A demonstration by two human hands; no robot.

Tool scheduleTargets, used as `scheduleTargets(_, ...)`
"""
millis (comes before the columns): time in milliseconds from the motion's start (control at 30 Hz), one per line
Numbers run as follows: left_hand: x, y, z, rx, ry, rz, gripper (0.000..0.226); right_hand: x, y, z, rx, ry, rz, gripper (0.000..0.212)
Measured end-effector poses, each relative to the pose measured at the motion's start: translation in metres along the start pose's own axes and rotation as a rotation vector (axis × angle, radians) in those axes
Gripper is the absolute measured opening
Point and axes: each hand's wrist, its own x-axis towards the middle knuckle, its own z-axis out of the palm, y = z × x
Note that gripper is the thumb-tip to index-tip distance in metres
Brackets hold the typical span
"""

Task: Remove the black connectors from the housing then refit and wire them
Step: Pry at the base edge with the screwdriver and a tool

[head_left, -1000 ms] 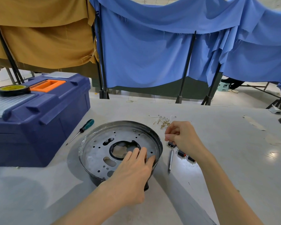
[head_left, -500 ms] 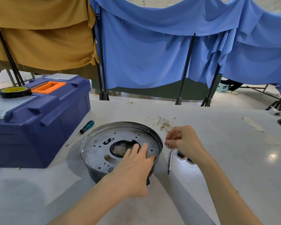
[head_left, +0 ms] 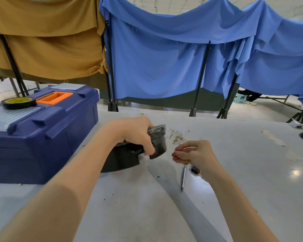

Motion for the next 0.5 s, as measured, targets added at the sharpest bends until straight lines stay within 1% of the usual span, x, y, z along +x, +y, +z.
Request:
scheduleTargets(167, 0.002, -0.004, -0.022, -0.112, -0.016, -0.002, 0.044, -0.002, 0.002, 0.011, 0.122, -0.055, 0.018, 0.008)
scheduleTargets(233, 0.001, -0.008, -0.029, -0.168, -0.028, 0.006, 0.050, -0.003, 0.003, 0.015, 0.191, -0.057, 0.010, 0.008)
scheduleTargets(333, -0.001, -0.016, -0.034, -0.234, -0.017, 0.008, 0.065, -0.003, 0.003, 0.020, 0.275, -0.057, -0.013, 0.007)
scheduleTargets(500, -0.005, -0.023, -0.038, -0.315, 0.003, 0.037, 0.051, -0.005, -0.001, 0.026, 0.329, -0.043, -0.067, 0.007)
